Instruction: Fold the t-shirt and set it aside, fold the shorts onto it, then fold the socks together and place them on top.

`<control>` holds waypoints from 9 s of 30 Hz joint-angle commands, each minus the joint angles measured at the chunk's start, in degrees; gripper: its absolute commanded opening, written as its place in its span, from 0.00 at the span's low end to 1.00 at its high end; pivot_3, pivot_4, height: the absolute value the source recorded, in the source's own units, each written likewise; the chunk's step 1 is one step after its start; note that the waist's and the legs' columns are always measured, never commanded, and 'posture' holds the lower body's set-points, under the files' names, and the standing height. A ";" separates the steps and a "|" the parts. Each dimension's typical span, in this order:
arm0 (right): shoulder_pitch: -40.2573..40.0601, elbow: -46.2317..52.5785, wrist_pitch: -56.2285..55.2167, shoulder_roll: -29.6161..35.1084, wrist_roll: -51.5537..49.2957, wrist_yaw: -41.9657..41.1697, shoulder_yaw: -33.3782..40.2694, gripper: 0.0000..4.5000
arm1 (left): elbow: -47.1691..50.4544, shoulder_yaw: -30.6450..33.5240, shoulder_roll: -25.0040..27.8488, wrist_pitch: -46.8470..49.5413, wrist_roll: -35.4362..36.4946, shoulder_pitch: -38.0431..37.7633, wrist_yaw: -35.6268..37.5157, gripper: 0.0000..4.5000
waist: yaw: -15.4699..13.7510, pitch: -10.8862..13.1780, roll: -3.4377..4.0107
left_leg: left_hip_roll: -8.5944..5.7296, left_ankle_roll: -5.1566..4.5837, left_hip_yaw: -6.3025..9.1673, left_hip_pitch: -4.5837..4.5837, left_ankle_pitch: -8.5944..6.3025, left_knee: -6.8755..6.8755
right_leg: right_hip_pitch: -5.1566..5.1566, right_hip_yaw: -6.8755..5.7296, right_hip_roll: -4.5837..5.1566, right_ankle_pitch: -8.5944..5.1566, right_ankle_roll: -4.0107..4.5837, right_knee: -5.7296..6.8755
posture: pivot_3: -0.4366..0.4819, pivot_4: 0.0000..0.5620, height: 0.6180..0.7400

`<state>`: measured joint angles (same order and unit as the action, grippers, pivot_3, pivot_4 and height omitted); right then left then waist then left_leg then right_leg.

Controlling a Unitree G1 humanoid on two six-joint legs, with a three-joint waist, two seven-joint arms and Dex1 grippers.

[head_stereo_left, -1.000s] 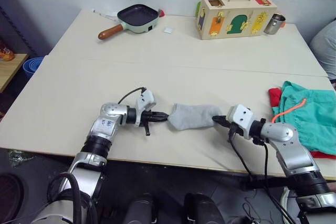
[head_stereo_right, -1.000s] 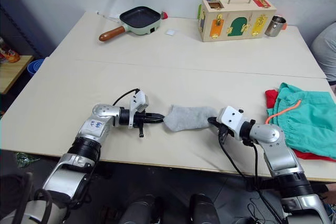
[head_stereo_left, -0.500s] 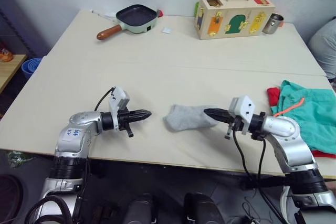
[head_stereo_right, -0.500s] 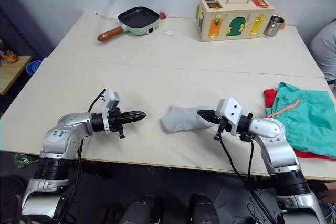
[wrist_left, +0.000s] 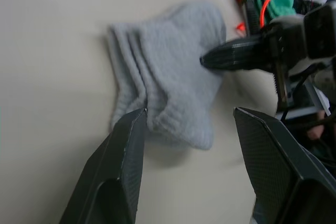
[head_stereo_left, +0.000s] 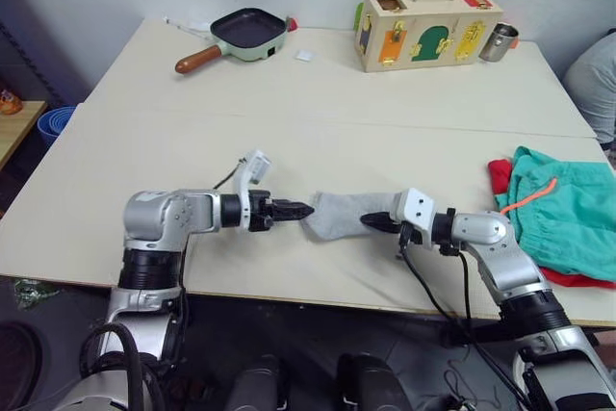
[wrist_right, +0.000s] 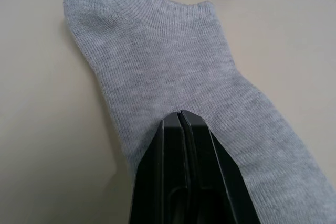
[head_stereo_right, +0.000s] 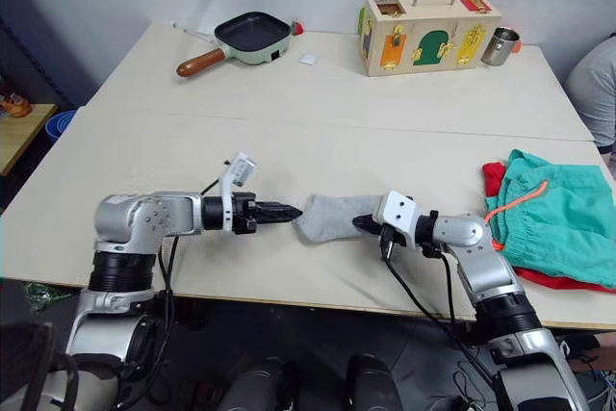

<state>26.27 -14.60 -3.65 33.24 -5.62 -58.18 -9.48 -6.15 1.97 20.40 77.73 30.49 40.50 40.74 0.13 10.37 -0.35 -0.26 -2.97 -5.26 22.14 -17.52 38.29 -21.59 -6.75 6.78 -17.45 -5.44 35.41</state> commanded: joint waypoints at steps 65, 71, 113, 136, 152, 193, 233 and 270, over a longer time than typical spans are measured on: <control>-5.25 7.77 4.82 -0.90 -4.21 -1.05 1.35 0.00 | -7.66 -2.98 7.92 -17.93 -5.11 2.28 1.23 0.58 | -0.07 0.00 0.00 | 0.10 0.29 -0.04 -0.14 0.05 -0.12 | -0.05 0.20 -0.10 -0.06 0.11 0.05 | 0.48 0.27 1.00; -11.06 18.18 20.86 1.03 -22.85 -0.76 13.48 0.00 | -5.83 -3.09 9.73 -42.08 -5.69 1.53 15.10 0.54 | -0.46 0.00 0.00 | 0.08 0.27 0.01 0.01 0.04 -0.17 | -0.15 0.15 0.01 -0.06 0.11 -0.06 | 0.48 0.27 1.00; 14.66 12.90 81.70 4.50 -34.78 13.71 13.95 0.00 | -27.47 -15.38 -6.10 -74.69 -27.75 0.90 13.46 0.00 | -0.12 -0.03 0.00 | -0.04 -0.08 -0.15 0.62 0.07 0.01 | -0.81 -0.09 0.29 -0.04 0.11 0.29 | 0.48 0.27 1.00; 26.80 4.96 96.15 -13.77 -43.80 45.12 19.69 0.00 | -24.91 -14.54 -4.64 -71.13 -27.81 -2.21 11.97 0.00 | 0.16 -0.08 0.06 | -0.15 -0.13 -0.10 0.74 0.13 -0.02 | -0.92 -0.18 0.43 -0.04 0.11 0.43 | 0.48 0.27 1.00; 25.28 9.15 96.15 -20.13 -48.89 47.63 22.14 0.49 | -13.03 -7.68 1.75 -68.33 -19.33 -6.70 16.79 0.00 | 1.55 -0.10 0.11 | -0.09 -0.04 -0.10 0.82 0.20 -0.17 | -1.06 -0.14 0.33 -0.05 0.12 0.42 | 0.48 0.27 1.00; 1.47 8.53 19.98 -11.08 -6.34 11.11 -4.54 0.00 | -16.46 -9.58 -2.47 -63.49 -20.13 -7.00 8.24 0.00 | -0.08 -0.06 0.01 | -0.05 -0.02 -0.09 0.73 0.26 -0.01 | -0.88 -0.02 0.01 -0.01 0.06 0.33 | 0.48 0.27 1.00; 17.34 -3.64 81.44 -10.47 -32.10 17.55 11.00 1.00 | -12.45 -6.83 -0.30 -71.83 -18.75 -9.27 10.74 0.00 | 1.28 -0.08 0.05 | -0.04 0.02 -0.17 0.36 0.09 -0.26 | -0.76 -0.04 0.39 -0.07 0.16 0.36 | 0.48 0.27 1.00; 20.20 -18.99 84.38 26.07 -34.69 14.73 40.37 0.01 | 26.97 6.05 11.21 -49.73 7.56 -22.15 11.38 0.87 | 0.93 -0.01 0.17 | -0.14 -0.14 -0.11 0.92 0.11 -0.25 | -1.00 -0.18 0.42 -0.07 0.15 0.06 | 0.48 0.27 1.00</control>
<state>45.89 -29.64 85.08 56.99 -42.14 -41.90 30.23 17.91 6.85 31.70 27.68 36.25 18.28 53.23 1.06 10.36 -0.17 -0.40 -3.12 -5.40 23.05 -17.40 38.05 -22.57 -6.91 7.18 -17.51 -5.29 35.47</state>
